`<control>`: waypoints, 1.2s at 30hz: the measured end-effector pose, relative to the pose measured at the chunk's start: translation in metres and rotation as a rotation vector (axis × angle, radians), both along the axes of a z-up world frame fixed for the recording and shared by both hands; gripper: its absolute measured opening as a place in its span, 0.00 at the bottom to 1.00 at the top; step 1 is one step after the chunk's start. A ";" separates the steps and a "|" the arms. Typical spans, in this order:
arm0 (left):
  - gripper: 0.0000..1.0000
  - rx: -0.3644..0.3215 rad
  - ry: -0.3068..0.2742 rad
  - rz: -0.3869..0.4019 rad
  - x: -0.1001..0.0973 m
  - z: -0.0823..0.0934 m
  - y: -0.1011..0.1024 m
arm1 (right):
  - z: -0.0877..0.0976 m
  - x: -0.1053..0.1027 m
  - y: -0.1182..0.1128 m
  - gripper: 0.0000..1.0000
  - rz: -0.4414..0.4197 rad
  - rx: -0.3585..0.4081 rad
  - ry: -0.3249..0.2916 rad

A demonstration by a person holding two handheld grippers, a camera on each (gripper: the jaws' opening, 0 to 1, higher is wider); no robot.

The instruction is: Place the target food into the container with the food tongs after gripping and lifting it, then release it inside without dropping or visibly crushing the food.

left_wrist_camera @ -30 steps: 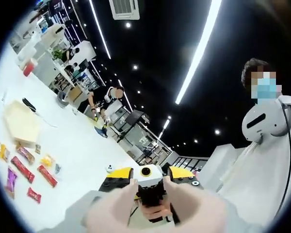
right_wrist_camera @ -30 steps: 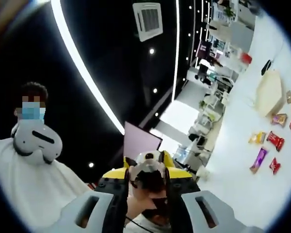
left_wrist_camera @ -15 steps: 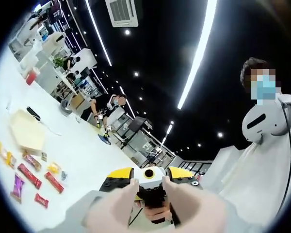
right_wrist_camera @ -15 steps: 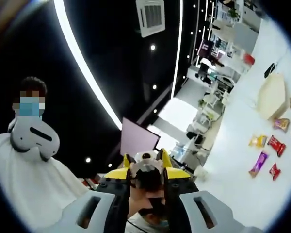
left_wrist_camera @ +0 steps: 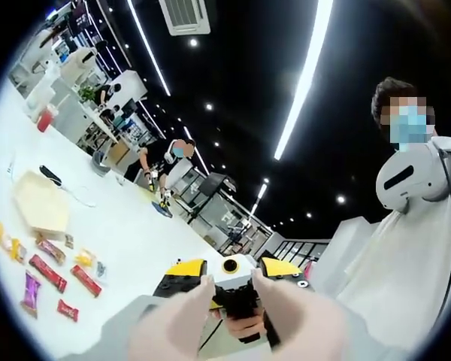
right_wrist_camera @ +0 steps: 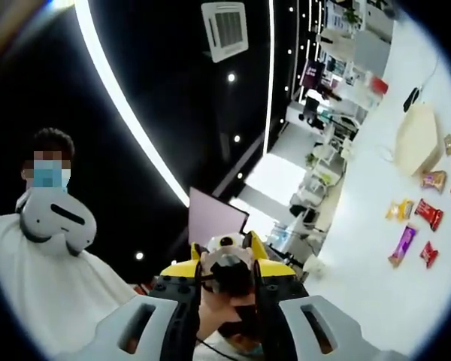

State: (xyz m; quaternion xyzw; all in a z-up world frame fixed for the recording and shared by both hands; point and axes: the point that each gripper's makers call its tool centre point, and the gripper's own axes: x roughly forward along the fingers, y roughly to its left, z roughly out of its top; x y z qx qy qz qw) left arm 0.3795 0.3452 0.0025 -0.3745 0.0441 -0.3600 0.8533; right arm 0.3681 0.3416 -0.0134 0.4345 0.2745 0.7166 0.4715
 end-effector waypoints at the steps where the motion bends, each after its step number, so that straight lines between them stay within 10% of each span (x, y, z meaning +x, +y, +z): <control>1: 0.27 -0.001 0.000 -0.002 0.000 0.000 0.000 | 0.000 0.000 0.000 0.28 -0.004 0.000 -0.005; 10: 0.26 0.008 -0.007 -0.041 -0.004 0.004 -0.005 | 0.007 -0.004 -0.002 0.28 -0.010 -0.007 -0.169; 36: 0.25 0.243 0.057 0.132 0.022 -0.046 0.021 | -0.042 0.050 -0.024 0.34 -0.201 -0.128 -0.029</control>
